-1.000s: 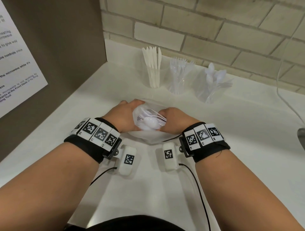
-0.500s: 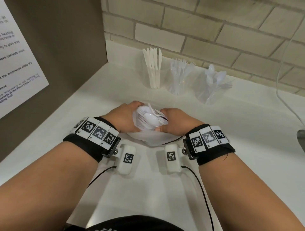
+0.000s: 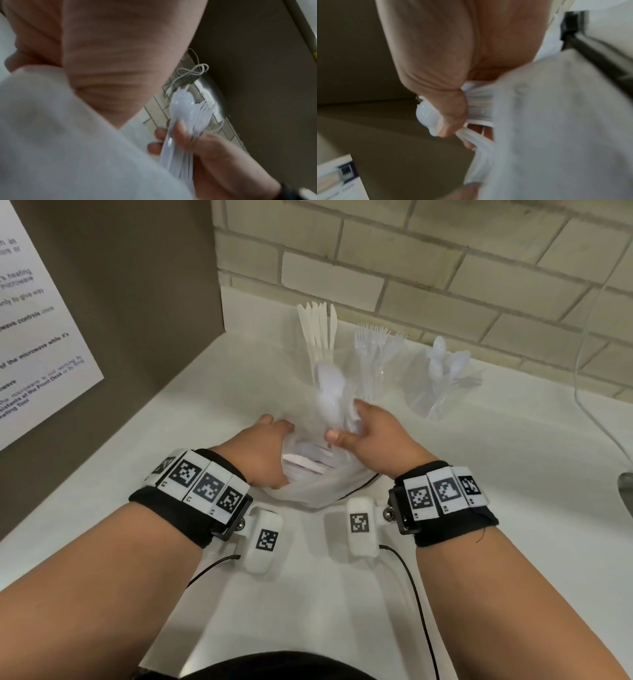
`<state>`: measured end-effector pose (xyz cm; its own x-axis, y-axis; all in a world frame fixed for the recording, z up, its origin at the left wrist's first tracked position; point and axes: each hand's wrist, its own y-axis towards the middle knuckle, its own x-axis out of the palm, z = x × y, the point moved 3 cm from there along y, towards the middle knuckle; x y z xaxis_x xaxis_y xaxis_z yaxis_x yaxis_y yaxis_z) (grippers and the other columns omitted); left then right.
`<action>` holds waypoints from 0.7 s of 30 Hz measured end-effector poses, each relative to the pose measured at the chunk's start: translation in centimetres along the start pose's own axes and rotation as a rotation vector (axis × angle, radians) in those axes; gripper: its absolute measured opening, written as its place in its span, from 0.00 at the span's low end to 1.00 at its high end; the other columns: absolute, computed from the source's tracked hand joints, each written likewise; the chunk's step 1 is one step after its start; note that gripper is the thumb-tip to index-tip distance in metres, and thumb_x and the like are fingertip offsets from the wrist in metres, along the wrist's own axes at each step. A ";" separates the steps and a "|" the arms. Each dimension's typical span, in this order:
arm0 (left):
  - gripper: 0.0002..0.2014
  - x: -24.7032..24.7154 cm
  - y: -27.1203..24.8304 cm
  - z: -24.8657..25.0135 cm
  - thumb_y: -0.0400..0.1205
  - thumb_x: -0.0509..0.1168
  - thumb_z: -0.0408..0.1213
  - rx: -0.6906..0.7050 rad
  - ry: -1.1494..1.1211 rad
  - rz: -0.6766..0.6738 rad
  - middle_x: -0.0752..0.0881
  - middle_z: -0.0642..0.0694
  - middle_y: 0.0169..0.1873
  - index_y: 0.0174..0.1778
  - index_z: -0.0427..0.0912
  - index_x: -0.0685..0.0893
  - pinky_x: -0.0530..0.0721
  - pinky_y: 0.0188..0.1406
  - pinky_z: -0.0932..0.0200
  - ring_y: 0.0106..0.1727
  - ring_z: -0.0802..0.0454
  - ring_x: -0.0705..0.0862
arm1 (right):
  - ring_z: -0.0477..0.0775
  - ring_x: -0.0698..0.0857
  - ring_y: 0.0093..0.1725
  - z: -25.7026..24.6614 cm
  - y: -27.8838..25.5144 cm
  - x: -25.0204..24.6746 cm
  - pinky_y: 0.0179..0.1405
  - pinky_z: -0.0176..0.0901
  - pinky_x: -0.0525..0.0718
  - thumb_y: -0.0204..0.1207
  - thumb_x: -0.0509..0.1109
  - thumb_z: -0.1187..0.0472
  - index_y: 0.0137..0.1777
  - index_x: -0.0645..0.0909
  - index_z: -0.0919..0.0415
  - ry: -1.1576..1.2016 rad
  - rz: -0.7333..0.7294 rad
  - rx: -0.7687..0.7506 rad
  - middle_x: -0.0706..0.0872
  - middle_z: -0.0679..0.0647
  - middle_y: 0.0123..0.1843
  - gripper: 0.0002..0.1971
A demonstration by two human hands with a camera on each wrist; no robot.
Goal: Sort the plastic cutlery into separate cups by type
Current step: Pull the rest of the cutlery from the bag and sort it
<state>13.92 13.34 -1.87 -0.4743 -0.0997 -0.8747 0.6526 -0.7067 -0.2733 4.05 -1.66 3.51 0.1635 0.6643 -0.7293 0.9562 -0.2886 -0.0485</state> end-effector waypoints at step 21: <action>0.30 -3.6 -1.0 4.9 0.87 0.48 0.55 -0.195 -1.806 -0.244 0.81 0.29 0.64 0.67 0.32 0.78 0.70 0.74 0.39 0.67 0.32 0.79 | 0.51 0.85 0.32 -7.8 2.0 -4.5 0.38 0.48 0.85 0.80 0.65 0.71 0.51 0.78 0.59 1.118 0.280 -0.205 0.82 0.54 0.36 0.07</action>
<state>12.11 10.99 3.53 -0.4550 -0.6571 0.6010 0.4685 -0.7506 -0.4660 7.15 0.15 11.96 0.3993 0.8612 0.3145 0.8577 -0.4720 0.2037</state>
